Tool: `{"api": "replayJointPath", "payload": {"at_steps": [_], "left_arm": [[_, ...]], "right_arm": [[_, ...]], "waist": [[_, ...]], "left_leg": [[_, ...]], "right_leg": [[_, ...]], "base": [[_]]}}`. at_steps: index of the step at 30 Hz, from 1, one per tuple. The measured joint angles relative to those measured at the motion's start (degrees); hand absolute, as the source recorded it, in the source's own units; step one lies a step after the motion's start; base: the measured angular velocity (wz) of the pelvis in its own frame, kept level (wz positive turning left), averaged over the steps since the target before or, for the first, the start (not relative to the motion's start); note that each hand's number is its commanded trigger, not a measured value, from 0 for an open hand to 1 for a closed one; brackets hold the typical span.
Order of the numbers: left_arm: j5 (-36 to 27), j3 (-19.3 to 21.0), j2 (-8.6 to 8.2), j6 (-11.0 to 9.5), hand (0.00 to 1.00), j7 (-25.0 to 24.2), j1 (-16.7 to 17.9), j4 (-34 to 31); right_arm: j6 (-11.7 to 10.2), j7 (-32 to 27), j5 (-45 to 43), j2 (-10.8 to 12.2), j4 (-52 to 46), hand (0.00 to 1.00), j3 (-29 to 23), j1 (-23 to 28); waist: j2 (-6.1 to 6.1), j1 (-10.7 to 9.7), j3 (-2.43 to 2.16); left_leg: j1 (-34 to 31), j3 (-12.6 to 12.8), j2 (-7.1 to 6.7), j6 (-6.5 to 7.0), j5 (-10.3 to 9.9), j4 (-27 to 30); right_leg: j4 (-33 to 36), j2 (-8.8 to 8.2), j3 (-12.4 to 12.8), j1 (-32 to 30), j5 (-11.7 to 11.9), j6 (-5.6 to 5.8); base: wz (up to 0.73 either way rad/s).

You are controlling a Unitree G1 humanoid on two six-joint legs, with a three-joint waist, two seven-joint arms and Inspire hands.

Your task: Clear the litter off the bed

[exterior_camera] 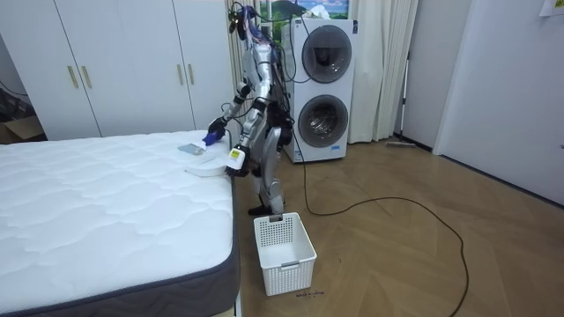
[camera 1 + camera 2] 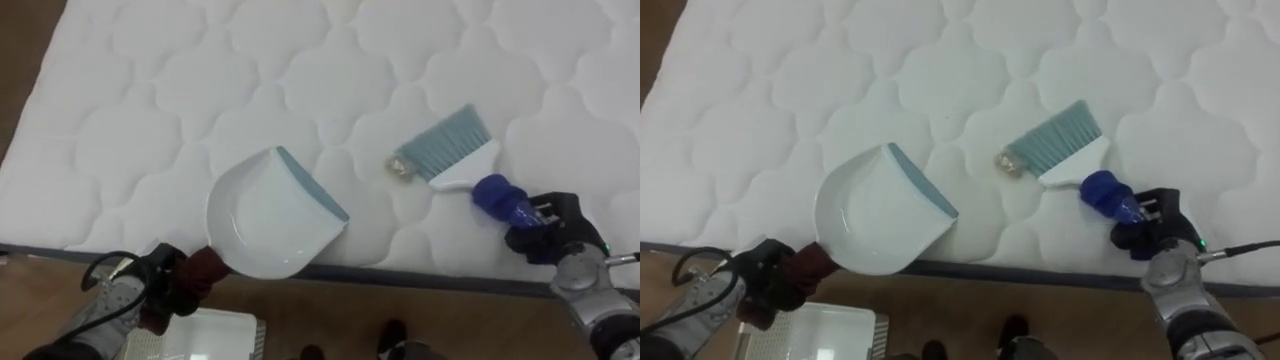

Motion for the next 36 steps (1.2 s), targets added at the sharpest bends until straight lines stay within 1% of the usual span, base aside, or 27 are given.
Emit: {"api": "replayJointPath", "payload": {"at_steps": [1, 3, 4, 5, 6, 7, 8, 9, 10, 12, 13, 15, 16, 18, 22, 24, 25, 27, 28, 29, 31, 36], "left_arm": [[0.5, 0.0, 0.16, 0.1, 1.0, 0.0, 0.0, -0.3], [1.2, 0.0, 0.87, 0.4, 1.0, 0.0, 0.0, -1.0], [1.3, 0.1, 1.03, 0.4, 1.0, 0.0, -0.1, -1.0], [1.8, 0.1, 1.55, 0.4, 1.0, 0.0, -0.1, -1.6], [2.4, 0.0, 2.45, 0.3, 1.0, -0.1, -0.2, -2.6], [3.1, 0.0, 2.78, 0.4, 1.0, -0.1, -0.2, -3.1], [4.3, 0.0, 3.36, 0.4, 1.0, -0.2, -0.2, -4.0], [5.4, -0.1, 3.98, 0.3, 1.0, -0.2, -0.2, -4.4], [6.0, -0.1, 4.31, 0.3, 1.0, -0.2, -0.2, -4.4], [7.1, -0.1, 5.49, 0.0, 1.0, -0.2, -0.5, -4.6], [7.1, -0.2, 5.65, -0.1, 1.0, -0.2, -0.5, -4.6], [7.3, -0.2, 6.22, -0.4, 1.0, -0.2, -0.5, -5.0], [7.6, -0.1, 6.33, -0.4, 1.0, -0.2, -0.5, -5.2], [8.5, -0.1, 6.58, -0.4, 1.0, -0.2, -0.8, -5.4], [9.4, -0.2, 6.95, -1.1, 1.0, -1.1, -1.3, -5.7], [9.4, -0.2, 7.71, -1.3, 1.0, -1.4, -1.8, -5.8], [9.5, -0.2, 8.06, -1.4, 1.0, -1.5, -1.8, -5.8], [10.6, -0.1, 9.39, -1.8, 1.0, -1.6, -2.0, -5.9], [10.6, -0.1, 9.61, -1.9, 1.0, -1.6, -2.1, -5.9], [10.6, -0.1, 9.83, -2.2, 1.0, -1.5, -2.1, -5.9], [10.5, 0.0, 9.98, -2.7, 1.0, -1.5, -1.9, -5.8], [10.6, -0.1, 10.71, -3.8, 1.0, -1.5, -1.9, -5.8]], "right_arm": [[0.2, 0.0, -1.1, -0.5, 0.0, 1.0, 0.0, -0.2], [1.1, 0.0, -6.4, -2.7, 0.4, 1.0, -0.1, -1.7], [1.2, -0.1, -8.3, -3.3, 0.6, 1.0, -0.1, -2.1], [1.4, -0.2, -11.7, -4.7, 0.8, 1.0, 0.0, -2.8], [1.7, -0.1, -14.9, -6.1, 1.0, 1.0, 0.1, -3.8], [1.7, -0.1, -16.4, -6.9, 1.1, 1.0, 0.1, -4.2], [2.0, -0.2, -19.2, -8.5, 1.1, 1.0, 0.2, -4.8], [2.4, -0.2, -21.7, -9.6, 1.1, 1.0, 0.2, -5.5], [2.6, -0.1, -23.1, -9.9, 1.0, 1.0, 0.1, -5.8], [2.9, -0.1, -30.0, -11.2, 0.6, 1.0, 0.7, -6.5], [2.9, -0.1, -31.1, -11.5, 0.4, 1.0, 1.1, -6.5], [3.0, -0.1, -36.1, -12.6, -0.5, 1.0, 1.8, -6.6], [3.3, -0.1, -37.7, -12.9, -0.8, 1.0, 2.2, -6.8], [3.8, -0.1, -43.8, -13.0, -0.8, 1.0, 2.6, -8.4], [4.1, -0.1, -51.4, -13.9, -1.1, 1.0, 4.4, -10.1], [4.1, -0.1, -56.7, -14.7, -3.6, 1.0, 6.0, -10.3], [4.2, -0.2, -58.0, -14.7, -4.4, 1.0, 6.1, -10.3], [4.5, -0.3, -62.1, -14.9, -8.0, 1.0, 7.9, -10.3], [4.5, -0.3, -62.7, -15.0, -8.9, 1.0, 8.3, -10.3], [4.5, -0.4, -63.7, -15.5, -10.7, 1.0, 9.3, -10.3], [4.6, -0.3, -64.9, -15.6, -12.9, 1.0, 9.3, -10.2], [4.9, 0.0, -67.0, -15.6, -19.1, 1.0, 10.2, -10.2]], "waist": [[-0.21, 0.0, -0.02], [-1.45, -0.2, 0.05], [-1.74, -0.2, 0.14], [-2.6, 0.0, 0.2], [-3.43, -0.1, 0.27], [-3.67, -0.1, 0.26], [-3.92, 0.1, 0.19], [-4.03, 0.0, 0.24], [-4.21, 0.0, 0.19], [-4.9, 0.0, 0.25], [-5.05, 0.0, 0.24], [-5.53, 0.0, 0.24], [-5.71, 0.2, 0.24], [-6.25, 0.5, 0.35], [-6.61, 1.1, 0.41], [-7.39, 1.2, 0.73], [-7.72, 1.3, 0.73], [-8.9, 1.4, 0.71], [-9.12, 1.4, 0.71], [-9.27, 1.5, 0.72], [-9.26, 1.7, 0.73], [-9.29, 1.6, 0.74]], "left_leg": [[0.0, 0.0, -0.05, 0.08, 0.0, 0.0], [0.0, 0.0, -0.2, 0.25, 0.0, -0.1], [0.0, 0.0, -0.22, 0.37, -0.1, -0.2], [0.0, 0.2, -0.24, 0.5, -0.2, -0.4], [-0.1, 0.2, -0.21, 0.53, -0.2, -0.7], [-0.1, 0.2, -0.15, 0.53, -0.2, -0.6], [-0.2, 0.2, 0.02, 0.54, -0.2, -0.6], [0.1, 0.5, 0.36, 0.56, -0.2, -0.7], [0.1, 0.7, 0.55, 0.56, -0.2, -0.8], [0.2, 0.7, 0.76, 0.56, -0.2, -0.9], [0.2, 0.7, 0.78, 0.56, -0.2, -0.9], [0.0, 1.0, 0.77, 0.59, -0.2, -1.0], [0.0, 1.0, 0.76, 0.6, -0.3, -1.0], [0.0, 1.5, 0.79, 0.6, -0.3, -1.1], [0.5, 1.5, 0.94, 0.6, -0.3, -1.0], [0.6, 1.4, 1.07, 0.56, -0.3, -1.3], [0.7, 1.5, 1.08, 0.52, -0.3, -1.4], [0.7, 1.4, 1.44, 0.27, -0.4, -1.2], [0.7, 1.4, 1.49, 0.25, -0.4, -1.3], [0.7, 1.4, 1.64, 0.19, -0.4, -1.3], [0.8, 1.4, 1.95, 0.18, -0.4, -1.3], [0.9, 1.8, 2.37, 0.19, -0.4, -1.5]], "right_leg": [[0.1, -0.12, -0.1, 0.0, 0.0, 0.03], [0.4, -0.38, -0.2, 0.0, 0.0, 0.11], [0.5, -0.41, -0.2, 0.0, -0.1, 0.13], [0.7, -0.43, 0.0, -0.2, -0.1, 0.15], [0.6, -0.39, 0.0, -0.4, 0.1, 0.14], [0.4, -0.34, -0.1, -0.4, 0.2, 0.14], [0.0, -0.13, -0.2, -0.2, 0.5, 0.17], [-0.9, 0.34, -0.2, 0.3, 1.0, 0.16], [-1.4, 0.54, -0.2, 0.5, 1.3, 0.1], [-1.4, 0.54, -0.8, 0.6, 1.6, -0.14], [-1.5, 0.56, -0.8, 0.6, 1.6, -0.14], [-1.5, 0.57, -0.6, 0.4, 1.6, -0.1], [-1.5, 0.59, -0.5, 0.2, 1.6, -0.09], [-1.5, 0.66, -0.2, 0.1, 1.6, -0.1], [-1.6, 0.77, -0.3, 0.5, 1.6, -0.11], [-2.4, 1.01, -0.3, 0.7, 1.8, -0.21], [-2.5, 1.1, -0.3, 0.7, 1.9, -0.27], [-2.7, 1.55, -0.3, 0.9, 2.1, -0.48], [-3.0, 1.6, -0.3, 0.9, 2.1, -0.54], [-3.6, 1.87, -0.4, 1.1, 2.5, -0.55], [-4.7, 2.45, -0.5, 1.7, 3.1, -0.53], [-5.6, 2.85, -0.4, 2.0, 3.4, -0.35]], "base": [[0.07], [0.04], [0.0], [0.0], [0.0], [0.0], [-0.04], [-0.08], [-0.13], [-0.09], [-0.04], [-0.05], [-0.07], [-0.07], [0.0], [-0.02], [-0.08], [-0.08], [0.0], [-0.03], [-0.05], [-0.03]]}}
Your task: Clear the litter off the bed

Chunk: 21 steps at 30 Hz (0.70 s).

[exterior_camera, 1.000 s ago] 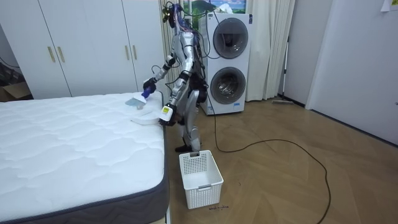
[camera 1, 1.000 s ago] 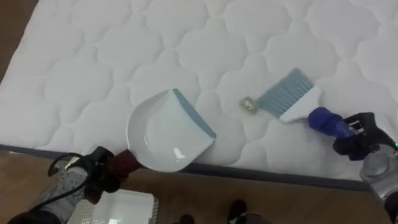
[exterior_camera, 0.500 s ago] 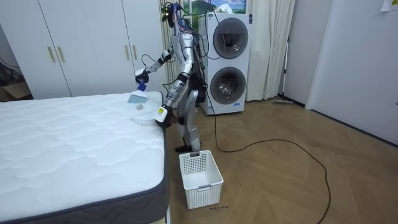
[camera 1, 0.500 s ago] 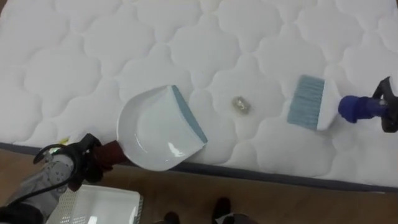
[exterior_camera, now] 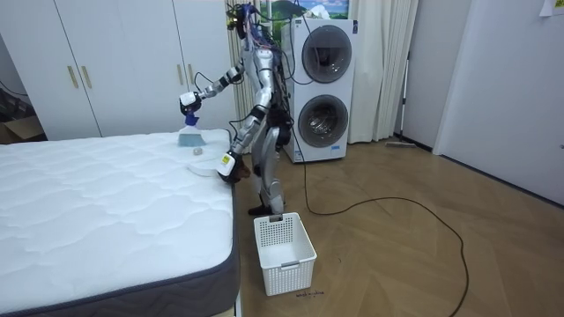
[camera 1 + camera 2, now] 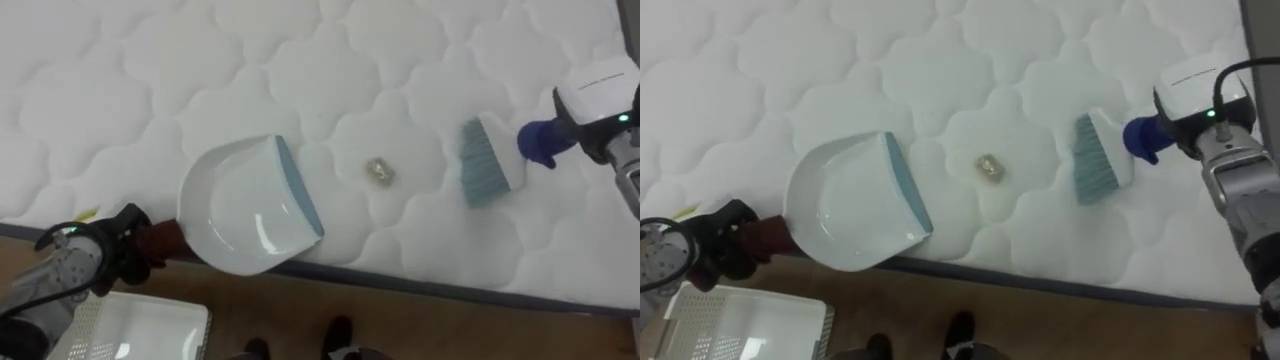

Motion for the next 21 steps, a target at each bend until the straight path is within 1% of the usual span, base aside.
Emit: {"api": "replayJointPath", "payload": {"at_steps": [1, 2, 4, 6, 7, 9, 12, 14, 15, 18, 21], "left_arm": [[0.0, -0.1, 0.06, 0.0, 1.0, 0.0, 0.0, 0.1], [0.0, 0.0, 0.15, 0.0, 1.0, 0.0, 0.1, 0.2], [-0.1, 0.0, 0.26, -0.2, 1.0, 0.0, 0.2, 0.2], [0.0, 0.0, 0.26, -0.7, 1.0, 0.0, 0.2, 0.2], [0.0, 0.0, 0.26, -0.8, 1.0, 0.0, 0.2, 0.2], [0.0, 0.0, 0.25, -1.1, 1.0, 0.0, 0.3, 0.3], [0.0, 0.1, 0.23, -1.6, 1.0, 0.5, 0.6, 0.3], [0.0, 0.1, 0.23, -1.7, 1.0, 0.7, 0.7, 0.2], [0.0, 0.1, 0.22, -1.7, 1.0, 0.7, 0.7, 0.2], [0.0, 0.1, 0.08, -1.8, 1.0, 0.7, 0.7, 0.2], [0.0, 0.1, -0.23, -1.8, 1.0, 0.7, 0.7, 0.2]], "right_arm": [[0.0, 0.1, 0.0, 0.0, -0.9, 1.0, 0.3, 0.0], [0.1, 0.4, 0.6, 0.0, -2.4, 1.0, 1.4, 0.0], [0.0, 1.5, 1.0, 0.0, -5.3, 1.0, 1.9, 0.1], [-0.5, 2.6, 1.4, 0.7, -7.8, 1.0, 2.6, 0.2], [-0.6, 2.8, 1.4, 1.0, -8.1, 1.0, 2.9, 0.2], [-1.6, 3.4, 2.2, 1.6, -8.7, 1.0, 3.6, 0.2], [-1.7, 4.6, 4.1, 2.2, -8.8, 1.0, 3.6, 0.4], [-1.7, 5.8, 5.2, 2.6, -9.4, 1.0, 3.6, 0.4], [-1.8, 6.8, 5.3, 2.7, -10.4, 1.0, 3.6, 0.4], [-2.4, 8.3, 6.3, 2.7, -11.8, 1.0, 3.6, 0.6], [-2.9, 10.1, 7.7, 2.7, -13.2, 1.0, 3.6, 1.3]], "waist": [[0.0, 0.0, 0.0], [0.0, 0.1, 0.0], [0.01, 0.1, 0.0], [0.06, 0.1, 0.02], [0.06, 0.1, 0.02], [0.1, 0.1, 0.05], [0.32, 0.2, 0.17], [0.47, 0.2, 0.16], [0.72, 0.3, 0.22], [1.34, 0.4, 0.12], [1.91, 1.2, 0.03]], "left_leg": [[0.1, 0.1, 0.04, 0.0, 0.0, -0.2], [0.5, 0.2, 0.25, -0.04, 0.0, -0.4], [0.4, 0.2, 0.5, -0.23, -0.1, -0.3], [0.2, 0.2, 0.92, -0.41, -0.2, 0.4], [0.2, 0.2, 1.03, -0.46, -0.3, 0.5], [0.2, 0.1, 1.14, -0.49, -0.4, 0.6], [0.2, 0.2, 1.17, -0.5, -0.7, 0.2], [0.1, 0.3, 1.21, -0.5, -0.9, 0.2], [0.1, 0.4, 1.19, -0.49, -0.9, 0.2], [0.2, 0.5, 1.14, -0.49, -0.9, 0.1], [0.6, 0.6, 1.1, -0.6, -0.8, -0.2]], "right_leg": [[-0.1, 0.09, 0.1, 0.1, 0.0, -0.01], [-0.8, 0.52, 0.0, 0.5, 0.2, -0.07], [-1.0, 0.66, 0.0, 0.6, 0.3, -0.14], [-0.9, 0.9, 0.0, 0.7, 0.4, -0.25], [-0.9, 0.97, 0.0, 0.7, 0.4, -0.26], [-0.8, 1.01, -0.2, 0.8, 0.4, -0.26], [-0.8, 1.05, -0.2, 0.8, 0.4, -0.26], [-0.8, 1.1, -0.2, 0.6, 0.4, -0.26], [-0.8, 1.06, -0.1, 0.6, 0.4, -0.3], [-0.7, 1.06, 0.0, 0.5, 0.4, -0.31], [-0.6, 1.21, 0.4, 0.5, 0.4, -0.33]], "base": [[-0.07], [-0.07], [-0.05], [0.0], [0.0], [0.0], [0.0], [-0.02], [-0.04], [-0.01], [-0.06]]}}
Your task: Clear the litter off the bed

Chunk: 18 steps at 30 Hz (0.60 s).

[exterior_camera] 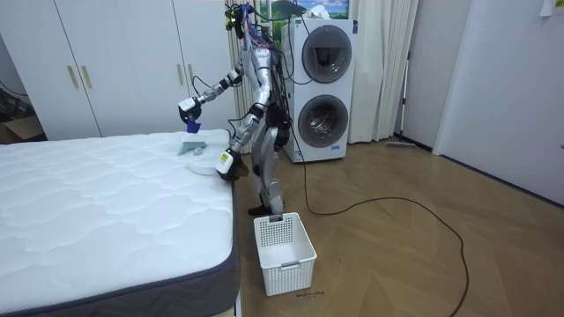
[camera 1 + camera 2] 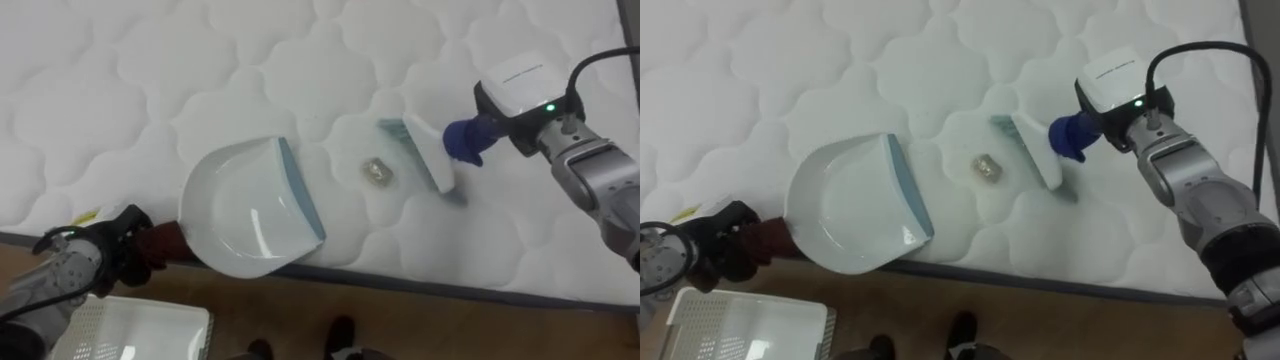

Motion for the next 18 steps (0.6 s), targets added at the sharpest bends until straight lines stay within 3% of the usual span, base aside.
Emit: {"api": "replayJointPath", "payload": {"at_steps": [11, 15, 18], "left_arm": [[-0.1, -1.2, -0.22, 0.0, 1.0, -0.1, 0.5, 0.4], [-0.1, -1.1, -2.18, 0.1, 1.0, 0.4, 1.6, 1.5], [-0.1, -1.1, -2.54, 0.1, 1.0, 0.5, 1.7, 2.0]], "right_arm": [[-1.2, 9.3, 6.7, 0.6, -9.1, 1.0, 2.3, 0.3], [-0.3, 13.6, 13.7, 0.8, -8.8, 1.0, 2.2, 1.6], [0.4, 18.2, 20.1, 2.1, -8.9, 1.0, 2.2, 2.7]], "waist": [[0.2, 0.1, 0.0], [1.02, 0.5, -0.27], [1.44, 0.5, -0.31]], "left_leg": [[0.6, 0.0, -0.16, -0.3, 0.2, -0.4], [0.8, 0.0, 0.02, -0.29, 0.2, -0.1], [0.9, 0.0, 0.04, -0.29, 0.2, -0.1]], "right_leg": [[0.6, -0.09, 0.1, 0.0, -0.2, -0.3], [-0.3, 0.04, -0.4, 0.9, -0.2, -0.29], [-0.1, 0.02, -0.5, 0.9, -0.2, -0.29]], "base": [[0.0], [0.0], [0.0]]}}
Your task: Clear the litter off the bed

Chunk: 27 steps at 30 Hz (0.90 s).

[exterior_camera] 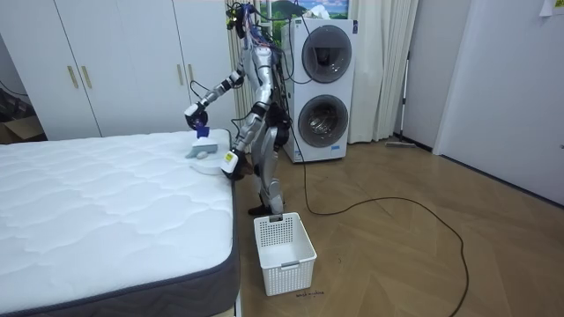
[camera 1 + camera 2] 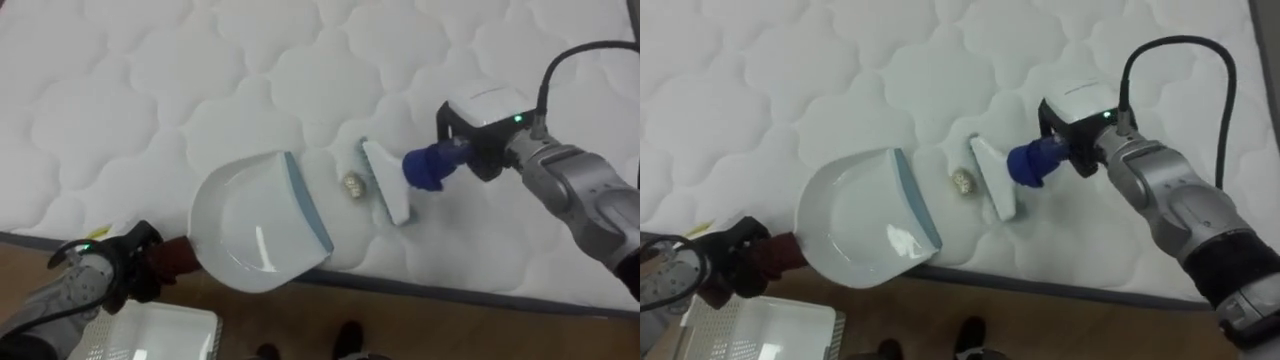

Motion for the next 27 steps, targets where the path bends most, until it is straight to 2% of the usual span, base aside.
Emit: {"api": "replayJointPath", "payload": {"at_steps": [5, 10, 12, 16, 21, 27], "left_arm": [[0.0, 0.0, -1.18, 0.0, 1.0, 0.3, 0.0, 1.1], [0.0, 1.0, -1.73, -0.5, 1.0, 0.5, -0.1, 2.0], [0.0, 1.1, -2.17, -0.9, 1.0, 0.6, -0.3, 3.2], [0.0, 1.1, -2.34, -1.2, 1.0, 0.7, 0.0, 3.6], [0.2, 1.2, -2.71, -1.2, 1.0, 0.7, 0.0, 4.0], [1.0, 1.7, -3.72, -1.4, 1.0, 0.5, 0.0, 4.0]], "right_arm": [[0.3, 5.7, 8.5, 2.6, 0.0, 1.0, 0.0, 0.7], [0.1, 10.6, 19.9, 3.5, 0.0, 1.0, 0.0, 0.7], [-0.7, 13.6, 26.5, 4.6, 0.0, 1.0, 0.0, 0.8], [-1.6, 17.5, 34.5, 6.4, 0.0, 1.0, 0.0, 0.7], [-1.7, 21.7, 46.3, 7.5, 0.0, 1.0, -0.2, 0.8], [-2.8, 23.9, 47.7, 7.5, 0.7, 1.0, -0.7, 0.8]], "waist": [[1.23, -0.1, -0.14], [1.45, -0.1, -0.12], [1.47, -0.1, -0.13], [1.49, -0.1, -0.11], [2.2, -0.1, 0.0], [3.3, -0.2, -0.12]], "left_leg": [[0.2, 0.2, -0.02, 0.01, 0.0, 0.4], [-0.7, 0.5, -0.1, 0.0, 0.0, 0.5], [-0.5, 0.5, -0.12, -0.02, 0.0, 0.6], [-0.4, 0.5, -0.17, -0.01, 0.0, 0.9], [-0.7, 0.3, -0.3, 0.01, 0.0, 1.1], [-0.7, -0.2, -1.07, 0.06, 0.0, 1.4]], "right_leg": [[0.3, -0.1, 0.2, 0.0, 0.0, -0.03], [1.2, -0.48, 0.3, -1.1, -0.2, -0.39], [1.5, -0.59, 0.2, -1.1, -0.4, -0.52], [2.1, -0.84, 0.1, -1.0, -0.7, -0.51], [2.6, -1.15, -0.2, -1.2, -1.1, -0.49], [4.2, -2.04, -0.3, -1.8, -2.0, -0.35]], "base": [[-0.01], [0.0], [0.0], [0.03], [0.02], [0.05]]}}
